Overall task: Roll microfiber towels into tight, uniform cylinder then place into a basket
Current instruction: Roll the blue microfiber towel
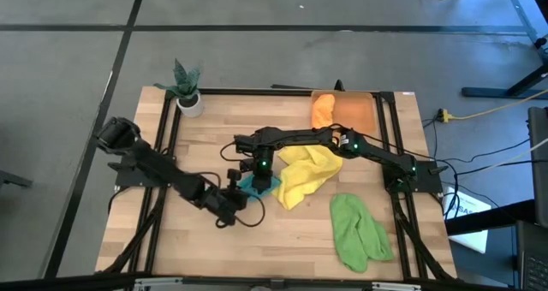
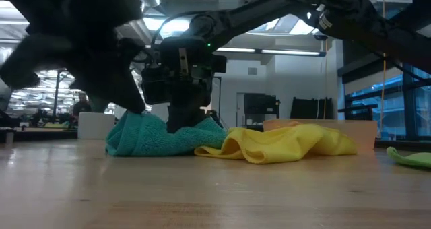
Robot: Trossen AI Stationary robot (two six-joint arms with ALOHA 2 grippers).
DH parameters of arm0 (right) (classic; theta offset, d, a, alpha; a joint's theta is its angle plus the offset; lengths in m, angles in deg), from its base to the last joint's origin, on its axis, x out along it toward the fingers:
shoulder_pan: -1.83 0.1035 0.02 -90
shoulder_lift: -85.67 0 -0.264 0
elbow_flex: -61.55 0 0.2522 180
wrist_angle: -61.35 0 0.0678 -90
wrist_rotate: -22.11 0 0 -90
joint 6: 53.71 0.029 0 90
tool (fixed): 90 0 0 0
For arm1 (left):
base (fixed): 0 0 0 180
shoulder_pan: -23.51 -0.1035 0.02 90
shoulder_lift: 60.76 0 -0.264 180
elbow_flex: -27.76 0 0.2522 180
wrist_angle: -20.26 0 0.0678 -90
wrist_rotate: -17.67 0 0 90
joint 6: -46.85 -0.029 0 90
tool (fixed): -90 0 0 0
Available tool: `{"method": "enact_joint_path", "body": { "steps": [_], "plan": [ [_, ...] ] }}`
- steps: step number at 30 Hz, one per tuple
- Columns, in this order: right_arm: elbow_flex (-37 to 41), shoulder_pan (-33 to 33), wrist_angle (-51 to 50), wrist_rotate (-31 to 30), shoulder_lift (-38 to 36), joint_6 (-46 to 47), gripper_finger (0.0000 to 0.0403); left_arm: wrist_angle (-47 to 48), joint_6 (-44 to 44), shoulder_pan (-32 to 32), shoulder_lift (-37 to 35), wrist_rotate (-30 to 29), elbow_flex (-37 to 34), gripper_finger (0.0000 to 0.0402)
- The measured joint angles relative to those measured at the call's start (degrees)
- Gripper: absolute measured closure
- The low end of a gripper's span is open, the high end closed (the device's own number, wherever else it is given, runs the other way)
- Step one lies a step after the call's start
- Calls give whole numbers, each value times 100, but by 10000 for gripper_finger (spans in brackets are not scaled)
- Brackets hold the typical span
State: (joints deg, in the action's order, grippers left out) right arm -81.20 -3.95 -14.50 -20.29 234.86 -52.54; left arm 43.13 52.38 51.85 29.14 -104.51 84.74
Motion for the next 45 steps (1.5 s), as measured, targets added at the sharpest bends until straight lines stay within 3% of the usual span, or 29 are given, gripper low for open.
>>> {"method": "enact_joint_path", "body": {
  "steps": [5, 11, 20, 33, 45],
  "plan": [
    [0, 0, -2, -57, 0, -15, 390, 26, -5, -152, 177, 45, 0, 398],
    [0, 0, 4, -59, 0, -139, 390, 65, 19, -289, 333, 526, 2, 398],
    [0, 4, 260, -57, 0, -12, 388, 94, 28, -311, 359, 624, 2, 398],
    [0, -2, 431, 155, 0, 278, 293, 223, 34, -306, 357, 667, 2, 398],
    [-211, -199, 286, 18, -336, 456, 286, 255, 158, -308, 353, 682, 2, 398]
  ]
}}
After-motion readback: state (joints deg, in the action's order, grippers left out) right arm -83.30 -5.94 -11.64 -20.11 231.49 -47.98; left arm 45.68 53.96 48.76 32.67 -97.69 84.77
